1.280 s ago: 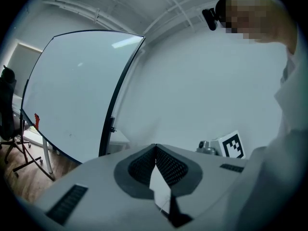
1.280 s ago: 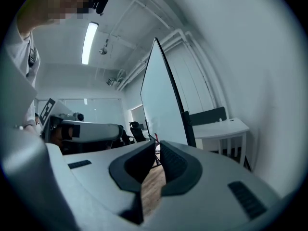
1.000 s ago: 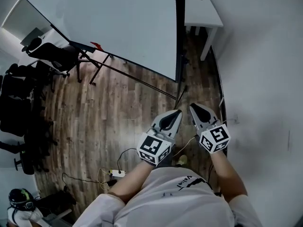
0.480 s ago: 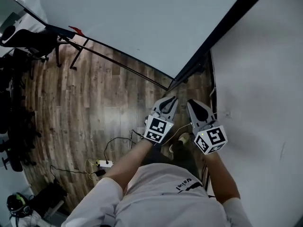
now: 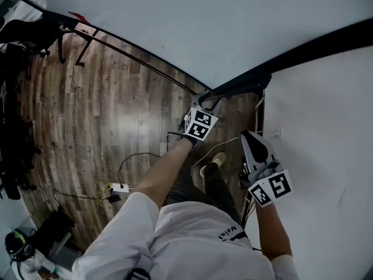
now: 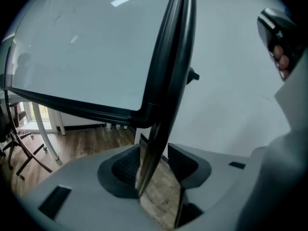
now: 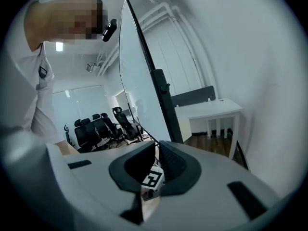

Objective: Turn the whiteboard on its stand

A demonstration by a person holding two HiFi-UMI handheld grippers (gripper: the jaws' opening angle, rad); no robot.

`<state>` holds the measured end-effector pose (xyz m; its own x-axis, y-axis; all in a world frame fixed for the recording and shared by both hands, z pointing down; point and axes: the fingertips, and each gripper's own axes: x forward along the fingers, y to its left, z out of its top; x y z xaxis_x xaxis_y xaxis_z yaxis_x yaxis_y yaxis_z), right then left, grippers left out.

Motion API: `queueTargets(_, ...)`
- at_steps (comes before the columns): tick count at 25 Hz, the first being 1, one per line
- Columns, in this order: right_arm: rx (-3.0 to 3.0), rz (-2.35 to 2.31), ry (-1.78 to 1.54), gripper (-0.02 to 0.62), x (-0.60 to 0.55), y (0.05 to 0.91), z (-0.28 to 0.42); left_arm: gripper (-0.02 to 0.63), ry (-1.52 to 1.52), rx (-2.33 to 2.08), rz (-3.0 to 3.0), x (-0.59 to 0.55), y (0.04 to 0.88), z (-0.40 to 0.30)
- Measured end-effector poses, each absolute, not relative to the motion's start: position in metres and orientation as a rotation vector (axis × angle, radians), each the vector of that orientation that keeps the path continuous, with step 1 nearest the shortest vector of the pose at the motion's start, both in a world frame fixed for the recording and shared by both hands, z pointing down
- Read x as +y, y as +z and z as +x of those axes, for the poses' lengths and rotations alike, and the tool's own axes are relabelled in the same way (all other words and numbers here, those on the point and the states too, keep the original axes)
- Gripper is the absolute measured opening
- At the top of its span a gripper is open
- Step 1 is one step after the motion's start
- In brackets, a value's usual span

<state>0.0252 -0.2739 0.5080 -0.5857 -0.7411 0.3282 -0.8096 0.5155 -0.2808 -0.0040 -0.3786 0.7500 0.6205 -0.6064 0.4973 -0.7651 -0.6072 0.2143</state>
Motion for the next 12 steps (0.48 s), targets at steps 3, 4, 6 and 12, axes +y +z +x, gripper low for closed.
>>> queueTargets(3,-2.57,1.371,0.646,0.018,-0.271,0.511,0.035,0.169,0.539,-1.074,2.458,-0.385,0.753,0.013)
queueTargets(4,-2.566,1.382,0.659,0.018,-0.268,0.511,0.038,0.169,0.537,-1.09,2.453,-0.387,0.753,0.015)
queueTargets(6,-2.566,1.393,0.679,0.018,-0.261,0.512,0.041,0.152,0.531,-1.14,2.441,-0.394,0.754,0.014)
queueTargets(12,-2.581,1.363,0.654,0.018,-0.254,0.512,0.04,0.103,0.53,-1.249,2.397,-0.396,0.756,0.012)
